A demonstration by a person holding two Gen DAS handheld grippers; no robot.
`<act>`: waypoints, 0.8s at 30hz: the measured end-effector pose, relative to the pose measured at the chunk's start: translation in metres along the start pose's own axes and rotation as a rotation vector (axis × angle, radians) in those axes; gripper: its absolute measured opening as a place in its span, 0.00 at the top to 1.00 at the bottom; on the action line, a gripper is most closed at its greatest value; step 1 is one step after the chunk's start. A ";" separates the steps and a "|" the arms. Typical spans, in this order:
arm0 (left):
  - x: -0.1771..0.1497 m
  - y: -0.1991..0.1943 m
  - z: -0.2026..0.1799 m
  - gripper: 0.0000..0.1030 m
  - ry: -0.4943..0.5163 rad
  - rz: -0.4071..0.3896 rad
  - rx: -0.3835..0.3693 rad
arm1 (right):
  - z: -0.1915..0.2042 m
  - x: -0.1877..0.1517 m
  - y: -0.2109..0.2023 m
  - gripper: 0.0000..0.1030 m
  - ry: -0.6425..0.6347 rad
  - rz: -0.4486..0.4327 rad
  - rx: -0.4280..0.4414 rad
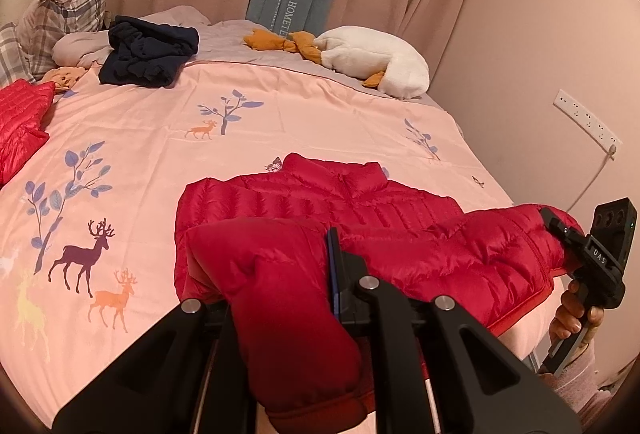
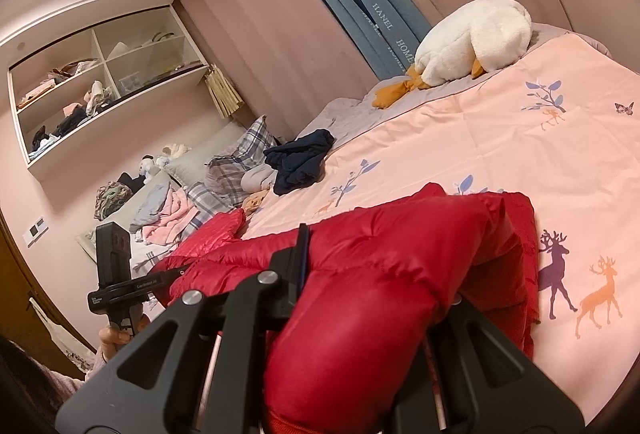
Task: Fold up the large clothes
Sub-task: 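Carry the held bottom edge with both grippers over toward the collar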
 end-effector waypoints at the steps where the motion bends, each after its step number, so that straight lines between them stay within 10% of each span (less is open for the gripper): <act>1: 0.001 0.001 0.001 0.90 -0.001 0.000 0.001 | -0.001 0.001 0.002 0.88 0.001 0.000 -0.003; 24: 0.018 0.044 0.009 0.90 -0.013 0.012 0.045 | -0.032 0.005 0.047 0.88 0.004 0.032 -0.082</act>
Point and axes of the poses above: each gripper's, at about its wrist camera, not at the fingertips, and y roughly the way its jaws point, z to its left, x to its top, the point moved 3 cm from there along y, roughly the way its jaws point, and after that the axes turned 11 degrees about -y, right-handed, at the moved point
